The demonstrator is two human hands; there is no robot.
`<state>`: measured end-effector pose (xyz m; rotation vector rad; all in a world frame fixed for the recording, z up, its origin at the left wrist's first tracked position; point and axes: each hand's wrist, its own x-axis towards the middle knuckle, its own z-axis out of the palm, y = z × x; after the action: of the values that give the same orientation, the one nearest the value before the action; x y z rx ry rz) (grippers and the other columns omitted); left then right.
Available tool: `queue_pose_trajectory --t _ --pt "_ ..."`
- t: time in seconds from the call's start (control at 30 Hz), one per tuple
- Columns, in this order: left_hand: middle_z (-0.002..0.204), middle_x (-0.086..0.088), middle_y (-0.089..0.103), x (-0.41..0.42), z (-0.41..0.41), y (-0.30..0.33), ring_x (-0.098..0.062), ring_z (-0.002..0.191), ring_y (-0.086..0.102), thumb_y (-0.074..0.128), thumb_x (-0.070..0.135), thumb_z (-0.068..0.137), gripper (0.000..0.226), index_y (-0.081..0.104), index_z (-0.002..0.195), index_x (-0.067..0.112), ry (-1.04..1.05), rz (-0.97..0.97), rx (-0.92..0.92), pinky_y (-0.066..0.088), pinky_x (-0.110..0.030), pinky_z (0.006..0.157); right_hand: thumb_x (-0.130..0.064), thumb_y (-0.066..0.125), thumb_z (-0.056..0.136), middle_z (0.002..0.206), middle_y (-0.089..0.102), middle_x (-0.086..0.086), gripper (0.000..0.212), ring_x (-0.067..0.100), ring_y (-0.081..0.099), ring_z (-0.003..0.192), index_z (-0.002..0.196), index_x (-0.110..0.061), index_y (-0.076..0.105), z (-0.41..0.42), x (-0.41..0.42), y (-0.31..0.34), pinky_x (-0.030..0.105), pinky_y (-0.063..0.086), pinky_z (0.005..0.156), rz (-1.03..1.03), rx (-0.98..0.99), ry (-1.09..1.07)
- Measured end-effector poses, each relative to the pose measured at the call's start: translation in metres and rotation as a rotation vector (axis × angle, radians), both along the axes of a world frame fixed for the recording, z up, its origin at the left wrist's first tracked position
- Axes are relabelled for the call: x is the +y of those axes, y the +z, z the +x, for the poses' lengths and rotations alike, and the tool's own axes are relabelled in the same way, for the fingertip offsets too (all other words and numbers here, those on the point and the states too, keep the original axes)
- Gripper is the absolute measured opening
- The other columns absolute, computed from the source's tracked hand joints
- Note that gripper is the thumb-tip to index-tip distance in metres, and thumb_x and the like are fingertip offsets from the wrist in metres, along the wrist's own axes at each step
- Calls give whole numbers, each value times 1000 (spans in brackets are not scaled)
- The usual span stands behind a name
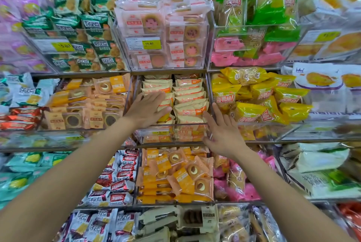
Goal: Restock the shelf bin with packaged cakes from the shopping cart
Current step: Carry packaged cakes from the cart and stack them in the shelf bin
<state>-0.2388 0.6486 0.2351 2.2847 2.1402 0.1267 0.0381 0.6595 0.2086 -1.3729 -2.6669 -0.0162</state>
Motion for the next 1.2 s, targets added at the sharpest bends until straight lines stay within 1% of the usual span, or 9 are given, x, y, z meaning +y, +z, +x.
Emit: queue_pose_trajectory --t 0.37,0.43,0.57,0.67,0.8,0.9,1.03,1.13,1.2 --pt "159 -1 0 2 9 17 -18 146 -2 15 70 87 81 3 151 21 64 -172 33 -2 -46 117 -44 51 87 159 -10 11 77 33 21 138 150 -22 12 0 -1 6 42 15 113 -59 3 -15" --pt "159 -4 9 -6 13 20 -21 146 5 27 64 91 77 7 151 19 70 -36 -48 1 -45 117 -40 52 88 159 -9 10 76 32 21 139 150 -21 12 2 -2 7 42 12 114 -66 31 3" --pt "139 -12 48 -46 58 12 -27 131 41 45 29 94 46 45 134 6 -94 464 -190 24 -43 110 -35 50 92 159 0 13 73 30 9 145 151 -15 12 15 -19 1 44 3 116 -32 97 30" --pt "125 -6 56 -96 119 -15 -17 120 47 45 17 92 31 57 117 5 -229 563 -449 32 -28 104 -22 50 94 156 17 17 64 31 14 144 149 -9 21 41 -64 -14 40 12 117 -174 295 47" --pt "110 25 53 -172 208 -72 16 104 46 46 23 97 18 54 109 33 13 -47 -956 36 -4 83 -17 51 95 129 58 4 40 18 53 119 135 -13 48 121 -152 -56 27 39 99 -499 517 -102" --pt "113 10 59 -224 269 -128 -4 103 55 52 21 96 13 56 103 31 160 -500 -1218 42 -6 79 -13 54 94 110 66 -1 27 14 61 103 120 -15 61 198 -224 -94 22 43 90 -690 702 -415" --pt "103 2 63 -287 347 -177 -13 89 59 49 12 96 14 60 102 19 250 -803 -1147 42 -13 71 -12 55 93 91 67 1 10 9 62 78 100 -17 61 298 -319 -134 25 46 76 -805 813 -765" --pt "101 -2 62 -320 402 -195 -8 79 58 46 11 97 14 56 106 15 170 -925 -973 41 -7 63 -15 54 93 98 68 5 17 17 65 86 108 -12 61 364 -386 -156 27 50 83 -864 865 -1001" --pt "100 -5 61 -332 437 -199 -11 81 58 46 9 97 15 55 108 14 103 -970 -897 44 -9 70 -19 54 93 92 67 -3 14 12 63 84 104 -18 62 400 -425 -162 13 45 74 -874 884 -1089"
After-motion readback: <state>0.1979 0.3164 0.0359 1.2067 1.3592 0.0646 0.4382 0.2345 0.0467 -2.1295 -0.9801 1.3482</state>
